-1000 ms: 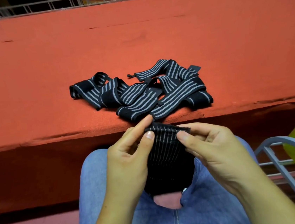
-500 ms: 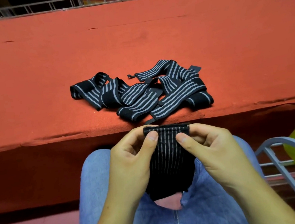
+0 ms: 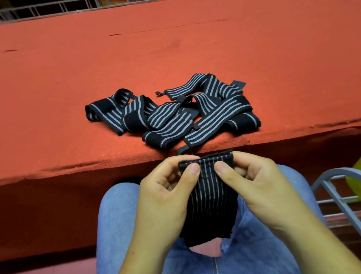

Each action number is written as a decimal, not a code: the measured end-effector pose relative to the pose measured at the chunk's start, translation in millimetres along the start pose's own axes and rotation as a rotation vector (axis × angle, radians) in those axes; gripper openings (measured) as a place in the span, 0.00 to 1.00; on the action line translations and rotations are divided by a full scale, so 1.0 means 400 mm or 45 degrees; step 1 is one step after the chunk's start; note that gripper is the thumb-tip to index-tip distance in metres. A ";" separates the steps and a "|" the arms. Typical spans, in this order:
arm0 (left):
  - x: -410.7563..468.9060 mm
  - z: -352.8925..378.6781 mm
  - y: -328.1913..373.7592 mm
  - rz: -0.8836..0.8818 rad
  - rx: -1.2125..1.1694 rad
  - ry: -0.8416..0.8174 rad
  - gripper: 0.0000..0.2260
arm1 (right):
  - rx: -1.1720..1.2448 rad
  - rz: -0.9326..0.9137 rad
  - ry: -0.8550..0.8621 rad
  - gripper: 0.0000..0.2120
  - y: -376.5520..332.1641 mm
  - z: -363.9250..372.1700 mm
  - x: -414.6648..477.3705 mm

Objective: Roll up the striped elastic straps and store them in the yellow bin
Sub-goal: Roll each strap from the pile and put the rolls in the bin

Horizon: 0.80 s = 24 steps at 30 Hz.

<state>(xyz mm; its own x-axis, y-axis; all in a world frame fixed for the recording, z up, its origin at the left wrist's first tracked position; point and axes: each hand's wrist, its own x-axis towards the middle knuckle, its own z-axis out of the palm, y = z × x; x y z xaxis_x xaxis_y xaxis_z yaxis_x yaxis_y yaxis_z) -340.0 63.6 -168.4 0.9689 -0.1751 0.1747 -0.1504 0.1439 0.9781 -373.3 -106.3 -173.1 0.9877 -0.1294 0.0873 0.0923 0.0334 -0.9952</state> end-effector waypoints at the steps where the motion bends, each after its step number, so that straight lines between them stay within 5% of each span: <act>1: 0.001 -0.001 0.001 -0.014 -0.002 -0.024 0.07 | -0.015 -0.019 0.008 0.13 0.000 -0.001 0.001; 24: 0.001 0.007 0.000 0.130 0.114 -0.074 0.07 | 0.133 0.198 0.023 0.09 0.014 -0.017 0.003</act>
<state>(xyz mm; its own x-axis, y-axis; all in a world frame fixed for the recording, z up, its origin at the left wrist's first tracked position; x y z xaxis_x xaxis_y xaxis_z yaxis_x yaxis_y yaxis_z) -340.0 60.8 -167.9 0.9350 -0.2204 0.2777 -0.2672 0.0768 0.9606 -372.5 -112.8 -179.0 0.9888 -0.1320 -0.0694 -0.0482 0.1573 -0.9864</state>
